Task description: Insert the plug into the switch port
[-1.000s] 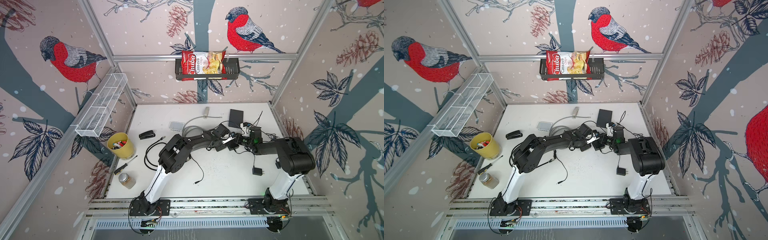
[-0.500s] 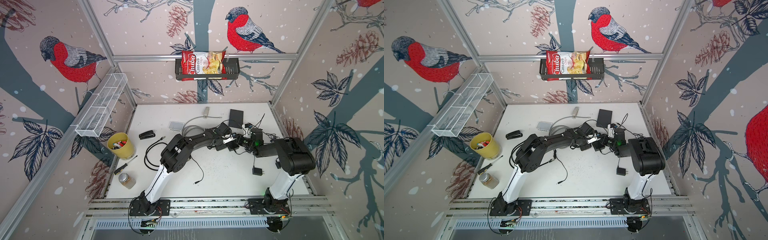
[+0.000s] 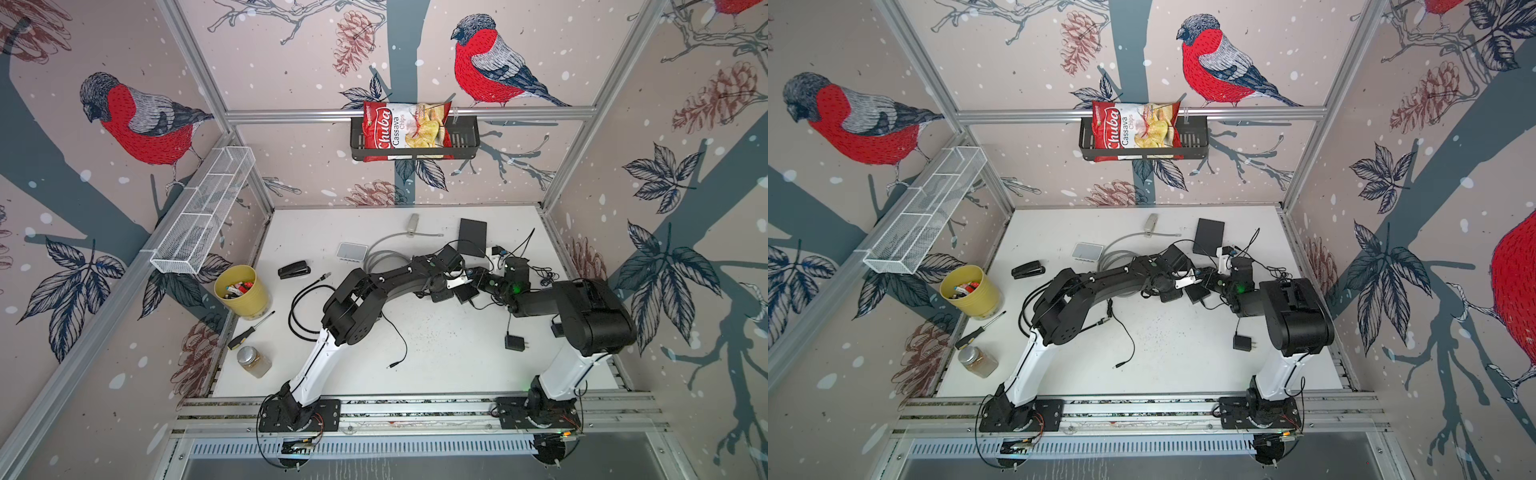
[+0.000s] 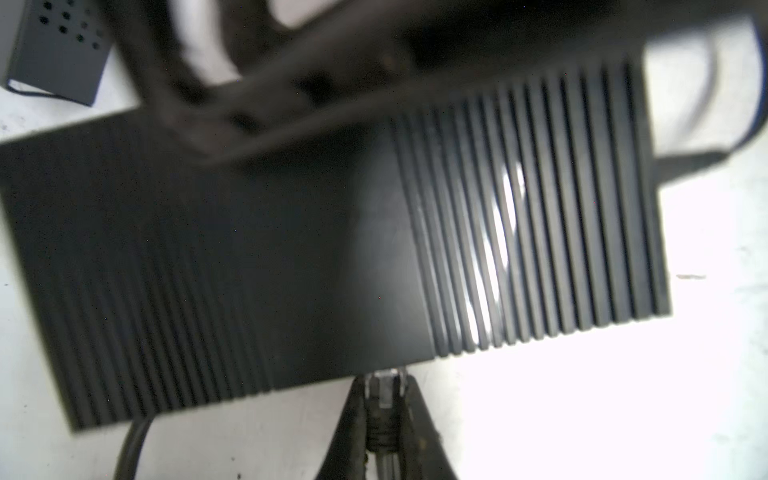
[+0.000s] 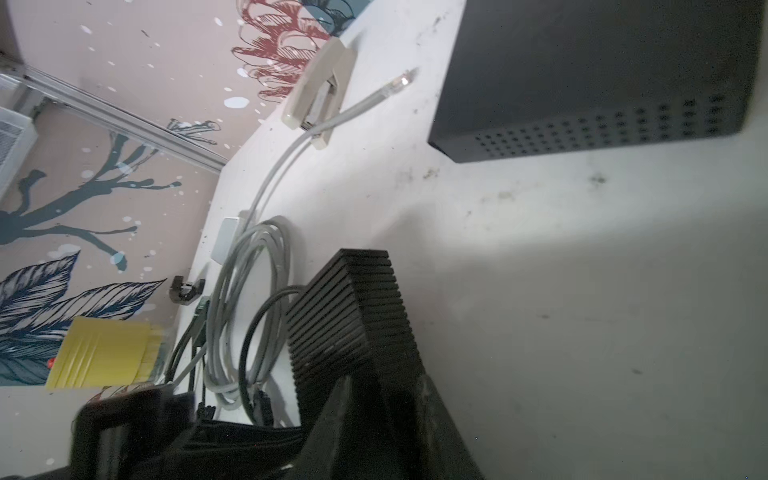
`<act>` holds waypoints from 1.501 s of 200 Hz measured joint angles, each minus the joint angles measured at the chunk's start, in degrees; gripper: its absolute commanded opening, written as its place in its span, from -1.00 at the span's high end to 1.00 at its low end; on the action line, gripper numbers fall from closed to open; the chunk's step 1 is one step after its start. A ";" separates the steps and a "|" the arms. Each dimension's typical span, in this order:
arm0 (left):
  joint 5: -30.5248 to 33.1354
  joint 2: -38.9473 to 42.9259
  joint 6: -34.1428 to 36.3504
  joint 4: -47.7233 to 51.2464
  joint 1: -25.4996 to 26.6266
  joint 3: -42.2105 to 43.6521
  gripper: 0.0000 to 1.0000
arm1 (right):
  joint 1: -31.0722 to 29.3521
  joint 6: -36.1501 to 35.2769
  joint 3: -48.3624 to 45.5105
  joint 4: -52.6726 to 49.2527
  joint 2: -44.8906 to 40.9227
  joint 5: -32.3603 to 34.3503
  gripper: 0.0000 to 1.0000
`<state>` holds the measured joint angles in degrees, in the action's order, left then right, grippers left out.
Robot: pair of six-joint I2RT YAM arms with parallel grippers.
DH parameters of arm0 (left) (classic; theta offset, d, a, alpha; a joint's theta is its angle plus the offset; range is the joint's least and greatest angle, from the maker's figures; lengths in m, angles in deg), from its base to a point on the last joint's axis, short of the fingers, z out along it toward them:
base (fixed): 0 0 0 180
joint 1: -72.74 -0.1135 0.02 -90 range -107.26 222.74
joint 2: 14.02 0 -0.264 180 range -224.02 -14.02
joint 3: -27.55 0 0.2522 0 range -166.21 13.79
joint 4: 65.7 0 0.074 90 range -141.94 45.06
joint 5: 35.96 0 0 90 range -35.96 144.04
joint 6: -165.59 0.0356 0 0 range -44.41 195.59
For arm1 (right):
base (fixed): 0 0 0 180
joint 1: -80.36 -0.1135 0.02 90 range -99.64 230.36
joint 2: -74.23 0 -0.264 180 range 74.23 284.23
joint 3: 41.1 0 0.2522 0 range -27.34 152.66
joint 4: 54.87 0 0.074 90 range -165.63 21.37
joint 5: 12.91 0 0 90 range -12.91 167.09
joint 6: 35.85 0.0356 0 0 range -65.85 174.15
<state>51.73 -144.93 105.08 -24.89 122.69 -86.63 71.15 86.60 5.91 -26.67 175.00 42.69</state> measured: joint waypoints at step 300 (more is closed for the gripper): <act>2.51 6.27 -14.08 -10.45 -0.02 12.15 0.96 | -0.83 2.78 -2.10 6.47 4.11 -4.96 0.44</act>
<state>54.25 -138.66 91.01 -35.34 122.67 -74.48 70.32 89.38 3.81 -20.20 179.11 37.73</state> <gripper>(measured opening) 0.137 0.282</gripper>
